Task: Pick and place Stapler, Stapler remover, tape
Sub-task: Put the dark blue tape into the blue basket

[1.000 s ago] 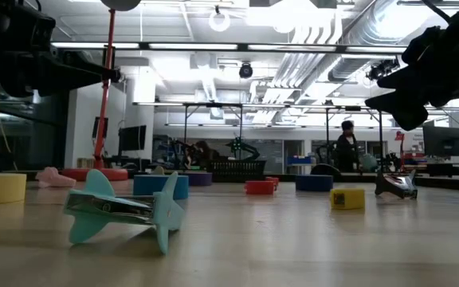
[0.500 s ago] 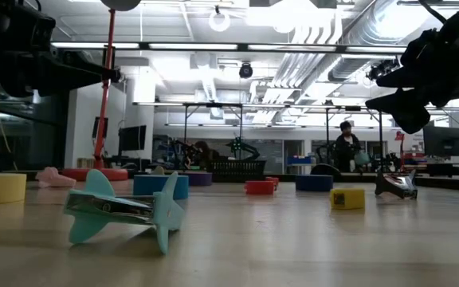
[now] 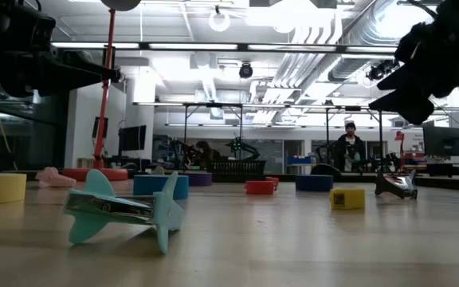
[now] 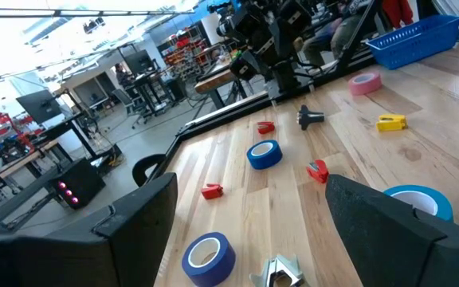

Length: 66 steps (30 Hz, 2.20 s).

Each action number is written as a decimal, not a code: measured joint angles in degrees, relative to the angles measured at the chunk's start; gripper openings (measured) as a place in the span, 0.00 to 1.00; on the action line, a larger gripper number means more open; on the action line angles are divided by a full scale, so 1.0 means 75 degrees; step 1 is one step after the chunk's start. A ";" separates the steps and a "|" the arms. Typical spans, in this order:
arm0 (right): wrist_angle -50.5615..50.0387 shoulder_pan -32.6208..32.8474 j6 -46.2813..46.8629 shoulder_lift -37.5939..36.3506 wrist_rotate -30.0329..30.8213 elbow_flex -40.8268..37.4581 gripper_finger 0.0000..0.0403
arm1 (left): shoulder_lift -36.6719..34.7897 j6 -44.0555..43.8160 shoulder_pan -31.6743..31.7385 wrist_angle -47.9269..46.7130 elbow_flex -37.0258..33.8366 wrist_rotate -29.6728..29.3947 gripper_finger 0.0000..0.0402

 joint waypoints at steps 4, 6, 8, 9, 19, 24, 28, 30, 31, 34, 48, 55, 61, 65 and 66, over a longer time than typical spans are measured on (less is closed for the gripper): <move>-0.0260 0.0000 -0.0594 0.1133 0.0019 0.0702 0.55 | 0.0000 -0.0001 0.0000 0.0000 0.0000 0.0000 0.79; -0.0370 -0.0008 -0.0853 0.1716 0.0017 0.1088 0.55 | 0.0000 -0.0003 -0.0002 0.0000 0.0000 0.0000 0.79; -0.0543 -0.0079 -0.1086 0.2271 -0.0015 0.1475 0.55 | 0.0000 -0.0001 -0.0002 0.0000 0.0000 0.0000 0.79; -0.0650 -0.0131 -0.1207 0.2544 -0.0033 0.1669 0.55 | 0.0000 0.0000 0.0000 0.0000 0.0000 0.0000 0.79; -0.1728 -0.0642 -0.3142 0.4767 -0.0439 0.3337 0.55 | 0.0000 -0.0003 -0.0003 0.0000 0.0000 0.0000 0.79; -0.2462 -0.0688 -0.4180 0.5655 -0.0373 0.3939 0.55 | 0.0000 -0.0002 -0.0001 0.0000 0.0000 -0.0001 0.79; -0.2931 -0.0687 -0.4819 0.6380 -0.0358 0.4362 0.55 | 0.0001 -0.0003 -0.0001 0.0000 0.0000 0.0000 0.79; -0.3093 -0.0691 -0.5072 0.6749 -0.0358 0.4476 0.55 | 0.0000 -0.0001 -0.0001 0.0000 0.0000 0.0000 0.79; -0.3119 -0.0701 -0.5188 0.6934 -0.0360 0.4519 0.55 | 0.0000 -0.0003 -0.0002 0.0000 0.0000 0.0000 0.79; -0.3081 -0.0763 -0.5472 0.7491 -0.0361 0.4635 0.55 | 0.0000 0.0000 -0.0003 0.0000 0.0000 0.0000 0.79; -0.2453 -0.1092 -0.6019 0.9341 -0.0360 0.5039 0.55 | 0.0001 -0.0001 0.0000 0.0000 0.0000 0.0000 0.79; -0.2195 -0.1096 -0.6111 0.9850 -0.0413 0.5042 0.55 | 0.0002 -0.0003 0.0000 0.0000 0.0000 0.0000 0.79; -0.2156 -0.1096 -0.6149 0.9974 -0.0410 0.5051 0.53 | 0.0000 -0.0003 -0.0001 0.0000 0.0000 0.0000 0.79; -0.2175 -0.1096 -0.6152 0.9974 -0.0400 0.5051 0.47 | 0.0000 0.0000 -0.0003 0.0000 0.0000 -0.0003 0.79; -0.2175 -0.1102 -0.6152 0.9974 -0.0368 0.5051 0.45 | 0.0000 0.0000 0.0000 0.0000 0.0000 0.0000 0.79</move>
